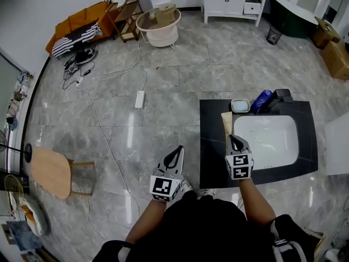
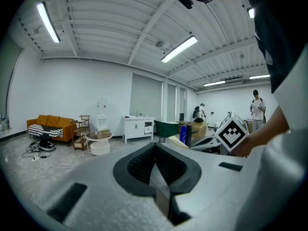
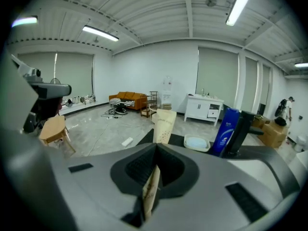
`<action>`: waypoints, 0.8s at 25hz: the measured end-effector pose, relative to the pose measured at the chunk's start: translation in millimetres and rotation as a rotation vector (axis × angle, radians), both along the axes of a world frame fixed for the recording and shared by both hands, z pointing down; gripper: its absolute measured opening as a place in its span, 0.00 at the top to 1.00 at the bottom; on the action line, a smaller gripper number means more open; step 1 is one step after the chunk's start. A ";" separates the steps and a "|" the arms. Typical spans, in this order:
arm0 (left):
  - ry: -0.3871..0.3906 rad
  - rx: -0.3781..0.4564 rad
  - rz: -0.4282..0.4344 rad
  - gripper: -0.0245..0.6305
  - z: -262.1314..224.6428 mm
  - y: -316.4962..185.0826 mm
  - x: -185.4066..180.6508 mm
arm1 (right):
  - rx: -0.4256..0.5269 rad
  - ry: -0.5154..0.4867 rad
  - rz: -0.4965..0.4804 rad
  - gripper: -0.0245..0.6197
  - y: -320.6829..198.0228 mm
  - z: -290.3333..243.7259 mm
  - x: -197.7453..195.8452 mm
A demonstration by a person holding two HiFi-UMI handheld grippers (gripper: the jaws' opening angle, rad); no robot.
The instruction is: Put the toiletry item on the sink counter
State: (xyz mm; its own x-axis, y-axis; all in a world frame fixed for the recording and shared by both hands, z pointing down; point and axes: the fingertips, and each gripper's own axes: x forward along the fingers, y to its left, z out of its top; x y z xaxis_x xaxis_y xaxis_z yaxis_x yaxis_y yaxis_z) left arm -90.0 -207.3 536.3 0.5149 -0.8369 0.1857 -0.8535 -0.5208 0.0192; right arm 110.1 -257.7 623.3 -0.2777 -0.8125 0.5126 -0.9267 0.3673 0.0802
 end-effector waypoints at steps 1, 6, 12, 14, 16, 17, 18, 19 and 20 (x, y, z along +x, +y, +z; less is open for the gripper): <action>-0.014 -0.009 0.001 0.95 3.9 1.8 0.4 | -0.025 0.005 0.003 0.95 -0.6 10.8 1.9; -0.047 -0.031 0.014 0.95 14.2 3.0 7.7 | -0.143 -0.001 0.040 0.95 -3.1 62.9 18.1; -0.054 -0.032 0.021 0.95 17.0 -3.3 4.2 | -0.256 0.002 0.065 0.95 -7.3 102.7 24.4; -0.057 -0.037 0.014 0.95 17.0 -5.8 2.3 | -0.277 0.009 0.066 0.95 -8.6 109.7 24.5; -0.058 -0.044 0.009 0.95 17.5 -7.5 0.8 | -0.290 0.010 0.072 0.95 -9.5 114.7 24.9; -0.056 -0.046 0.008 0.95 18.4 -7.8 0.4 | -0.294 0.012 0.076 0.95 -10.0 117.1 25.6; -0.054 -0.048 0.007 0.95 19.8 -7.8 0.4 | -0.298 0.016 0.081 0.95 -10.7 119.4 26.9; -0.053 -0.051 0.007 0.95 21.0 -7.9 0.8 | -0.301 0.019 0.084 0.95 -11.5 121.5 28.2; -0.053 -0.054 0.006 0.95 21.4 -8.3 1.4 | -0.303 0.021 0.085 0.95 -12.4 123.2 29.2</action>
